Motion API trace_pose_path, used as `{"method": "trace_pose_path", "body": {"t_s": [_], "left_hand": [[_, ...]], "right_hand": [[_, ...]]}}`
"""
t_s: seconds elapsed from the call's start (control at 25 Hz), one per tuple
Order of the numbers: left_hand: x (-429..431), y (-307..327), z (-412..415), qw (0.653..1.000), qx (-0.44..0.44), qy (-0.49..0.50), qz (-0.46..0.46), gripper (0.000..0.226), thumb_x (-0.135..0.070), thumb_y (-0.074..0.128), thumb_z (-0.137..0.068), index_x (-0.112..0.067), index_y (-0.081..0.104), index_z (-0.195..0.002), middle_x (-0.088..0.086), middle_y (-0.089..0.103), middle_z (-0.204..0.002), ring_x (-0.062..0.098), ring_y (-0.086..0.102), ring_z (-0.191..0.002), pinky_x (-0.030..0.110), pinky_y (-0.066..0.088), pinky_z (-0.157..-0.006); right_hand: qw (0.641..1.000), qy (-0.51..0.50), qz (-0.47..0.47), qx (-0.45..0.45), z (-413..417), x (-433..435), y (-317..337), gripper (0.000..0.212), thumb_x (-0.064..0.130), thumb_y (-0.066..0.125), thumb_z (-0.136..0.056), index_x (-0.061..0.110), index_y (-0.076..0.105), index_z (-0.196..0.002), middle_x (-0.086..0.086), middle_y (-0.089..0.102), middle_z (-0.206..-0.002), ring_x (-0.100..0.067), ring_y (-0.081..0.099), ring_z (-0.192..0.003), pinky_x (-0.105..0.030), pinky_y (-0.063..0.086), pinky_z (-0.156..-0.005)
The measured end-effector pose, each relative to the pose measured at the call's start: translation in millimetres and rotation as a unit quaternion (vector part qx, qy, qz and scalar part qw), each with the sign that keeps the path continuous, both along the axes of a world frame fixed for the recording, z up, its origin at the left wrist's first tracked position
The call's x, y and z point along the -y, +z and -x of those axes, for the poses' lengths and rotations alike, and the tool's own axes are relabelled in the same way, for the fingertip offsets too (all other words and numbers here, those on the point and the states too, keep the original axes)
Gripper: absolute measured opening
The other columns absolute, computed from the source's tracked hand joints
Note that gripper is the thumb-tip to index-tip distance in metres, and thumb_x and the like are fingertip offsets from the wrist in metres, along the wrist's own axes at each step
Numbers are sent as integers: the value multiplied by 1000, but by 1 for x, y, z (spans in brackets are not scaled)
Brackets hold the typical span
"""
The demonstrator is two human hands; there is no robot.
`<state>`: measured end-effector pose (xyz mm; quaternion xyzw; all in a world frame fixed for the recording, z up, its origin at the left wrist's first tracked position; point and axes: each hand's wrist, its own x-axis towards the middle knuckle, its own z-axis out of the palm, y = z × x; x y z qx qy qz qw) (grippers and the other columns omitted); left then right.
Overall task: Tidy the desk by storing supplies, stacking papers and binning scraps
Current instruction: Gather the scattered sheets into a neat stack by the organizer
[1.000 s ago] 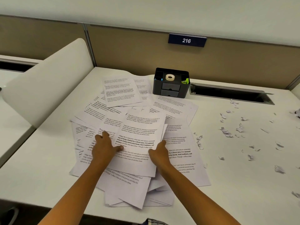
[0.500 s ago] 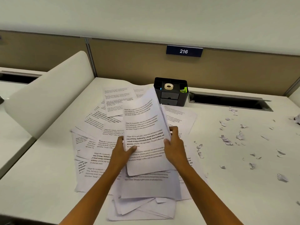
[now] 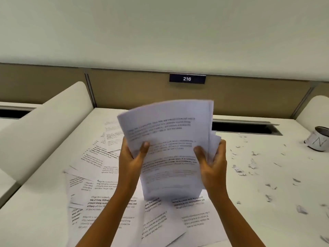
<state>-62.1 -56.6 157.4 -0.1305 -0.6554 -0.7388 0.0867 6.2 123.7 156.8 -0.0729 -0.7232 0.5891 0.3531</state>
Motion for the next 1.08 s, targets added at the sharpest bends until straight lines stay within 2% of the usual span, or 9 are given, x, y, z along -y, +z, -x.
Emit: {"method": "trace_pose_path", "body": {"t_s": [0.08,0.24,0.36,0.52,0.6,0.72,0.8,0.92,1.08], "left_hand": [[-4,-1,-2,1000,-14,-6,17,55,-59,63,-71,-26,50,-113,-9,68,-95,14,68,-86,22,55,-61],[-17,2,-6,1000,-29,5,11,30,-44,56,-81,-26,53,-105,-2,67,-91,20,69,-82,27,57,-61],[-21,6,-10,998,-50,28,-4,26,-45,56,-83,-26,54,-100,-1,67,-88,22,68,-77,31,58,-62],[-15,-6,-13,998,-47,29,-16,40,-63,56,-77,-29,53,-99,-4,66,-90,18,66,-79,29,58,-61],[-17,-18,-17,1000,-13,5,-11,34,-54,56,-81,-27,54,-101,-5,68,-91,19,68,-81,30,58,-61],[-24,-27,-23,999,25,0,-23,19,-38,60,-86,-25,58,-100,-2,70,-93,21,69,-83,26,56,-59],[-25,-26,-24,999,18,13,-33,16,-37,60,-85,-28,59,-98,-2,70,-93,21,69,-81,27,57,-59],[-21,-30,-24,999,16,21,-40,23,-38,56,-81,-25,58,-101,-2,69,-94,19,69,-80,27,57,-59],[-16,-59,-29,998,56,-3,4,62,-68,60,-68,-23,58,-110,-3,70,-98,15,69,-84,25,57,-62]], "right_hand": [[1000,-7,14,7,-5,-2,-6,43,64,55,-74,44,40,-109,14,56,-103,-15,65,-90,-23,58,-61],[999,-26,30,-6,-5,-1,-5,27,41,49,-81,40,42,-107,17,54,-100,-14,62,-88,-17,55,-60],[998,-37,41,-33,-6,-5,-1,29,51,53,-79,40,42,-104,9,59,-99,-16,65,-85,-26,58,-63],[998,-12,56,-28,-13,-12,-18,36,72,52,-72,45,44,-95,16,63,-96,-13,67,-86,-30,58,-61],[995,15,94,-13,-15,-10,-33,35,71,53,-73,46,48,-97,16,65,-96,-14,67,-87,-28,57,-62],[988,24,150,6,-14,-5,-44,39,51,53,-80,29,54,-112,3,68,-100,-21,68,-87,-28,56,-62],[988,16,157,5,-14,-6,-41,38,44,50,-81,17,59,-105,2,71,-90,-22,69,-78,-27,55,-57],[990,25,141,12,-19,-11,-43,31,40,51,-81,13,62,-91,2,72,-80,-24,69,-70,-26,54,-54],[988,55,92,107,-27,-13,-75,64,73,60,-64,16,65,-93,-2,72,-86,-25,68,-77,-30,58,-61]]}}
